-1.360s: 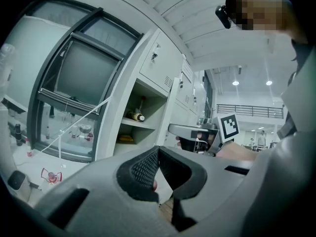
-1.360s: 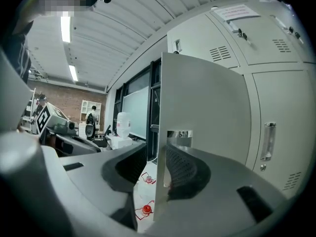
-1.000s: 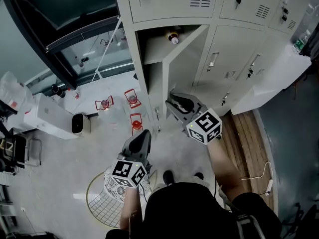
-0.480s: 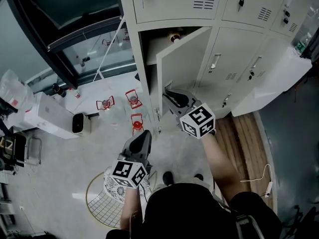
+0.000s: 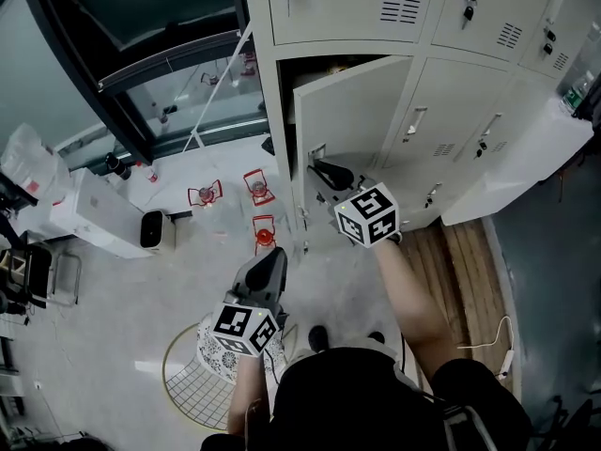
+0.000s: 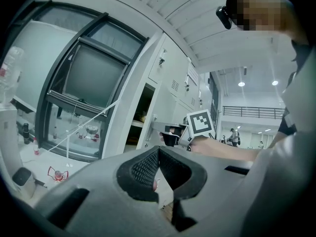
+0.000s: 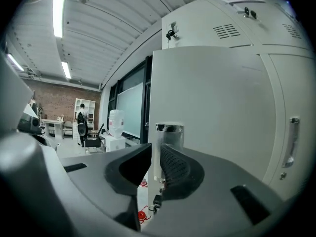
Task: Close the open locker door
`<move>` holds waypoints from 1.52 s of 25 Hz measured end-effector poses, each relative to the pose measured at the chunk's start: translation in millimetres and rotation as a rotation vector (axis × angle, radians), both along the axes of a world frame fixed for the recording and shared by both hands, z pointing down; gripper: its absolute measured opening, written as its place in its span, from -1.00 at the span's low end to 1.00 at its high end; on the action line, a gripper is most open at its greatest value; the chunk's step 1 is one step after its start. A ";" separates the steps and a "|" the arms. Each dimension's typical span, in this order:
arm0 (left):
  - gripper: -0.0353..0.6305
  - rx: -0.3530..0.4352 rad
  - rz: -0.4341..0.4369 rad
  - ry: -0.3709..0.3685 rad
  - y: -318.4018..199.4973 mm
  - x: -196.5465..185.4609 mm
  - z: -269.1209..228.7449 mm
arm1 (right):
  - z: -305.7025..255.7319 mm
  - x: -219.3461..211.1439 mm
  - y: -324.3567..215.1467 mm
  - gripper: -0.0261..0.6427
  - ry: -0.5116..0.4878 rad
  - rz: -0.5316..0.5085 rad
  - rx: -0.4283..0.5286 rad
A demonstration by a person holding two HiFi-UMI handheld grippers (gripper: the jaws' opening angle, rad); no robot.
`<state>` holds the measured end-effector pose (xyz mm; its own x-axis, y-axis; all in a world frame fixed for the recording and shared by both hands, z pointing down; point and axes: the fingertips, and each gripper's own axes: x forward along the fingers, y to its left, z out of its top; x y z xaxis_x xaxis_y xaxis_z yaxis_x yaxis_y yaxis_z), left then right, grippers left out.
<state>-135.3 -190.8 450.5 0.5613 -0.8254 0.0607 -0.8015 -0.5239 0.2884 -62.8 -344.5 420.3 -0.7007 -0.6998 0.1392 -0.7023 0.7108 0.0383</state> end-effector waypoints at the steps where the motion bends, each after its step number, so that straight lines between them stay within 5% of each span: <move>1: -0.84 0.000 -0.002 0.000 0.1 -1.4 0.3 | 0.9 -0.1 -3.6 -0.76 0.000 0.008 -0.003; 38: -0.84 -0.006 -0.022 0.011 2.9 -24.2 3.7 | 9.7 -22.3 -80.8 -0.86 -0.022 0.117 -0.076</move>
<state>-159.5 -187.9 454.3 0.5436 -0.8372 0.0599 -0.8096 -0.5041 0.3007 -85.0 -425.3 430.0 -0.6187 -0.7646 0.1803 -0.7804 0.6246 -0.0294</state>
